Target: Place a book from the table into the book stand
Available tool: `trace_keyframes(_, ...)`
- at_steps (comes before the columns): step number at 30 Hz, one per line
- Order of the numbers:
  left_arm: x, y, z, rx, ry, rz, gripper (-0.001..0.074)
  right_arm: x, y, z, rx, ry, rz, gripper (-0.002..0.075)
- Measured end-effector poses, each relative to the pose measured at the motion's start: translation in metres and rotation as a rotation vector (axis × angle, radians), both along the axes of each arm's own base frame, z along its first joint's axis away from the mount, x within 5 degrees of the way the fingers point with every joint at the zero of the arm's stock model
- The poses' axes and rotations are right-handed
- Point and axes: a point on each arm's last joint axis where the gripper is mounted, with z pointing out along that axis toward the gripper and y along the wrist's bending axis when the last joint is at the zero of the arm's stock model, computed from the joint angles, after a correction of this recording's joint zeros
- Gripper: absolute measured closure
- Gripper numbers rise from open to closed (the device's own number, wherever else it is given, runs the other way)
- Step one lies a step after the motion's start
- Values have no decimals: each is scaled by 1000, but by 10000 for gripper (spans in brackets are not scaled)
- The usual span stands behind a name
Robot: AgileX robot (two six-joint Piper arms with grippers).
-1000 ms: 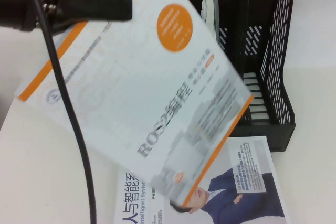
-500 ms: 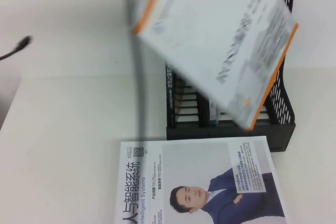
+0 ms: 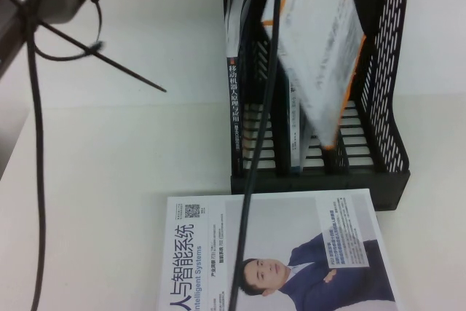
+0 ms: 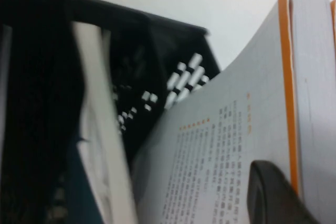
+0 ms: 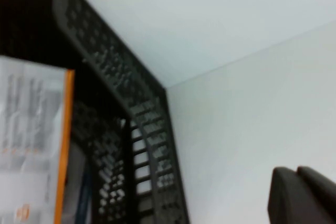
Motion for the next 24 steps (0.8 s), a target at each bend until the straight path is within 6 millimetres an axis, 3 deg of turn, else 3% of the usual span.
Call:
trace_keyframes(6, 10, -4, -5, -70, 26, 57, 633, 0, 6, -13, 72, -27, 35, 721)
trace_keyframes(19, 23, -26, -28, -68, 37, 202, 633, 2, 10, -9, 113, -105, 53, 721)
trace_keyframes(24, 25, -43, -40, -55, 35, 207, 633, 2, 11, -8, 128, -113, 65, 721)
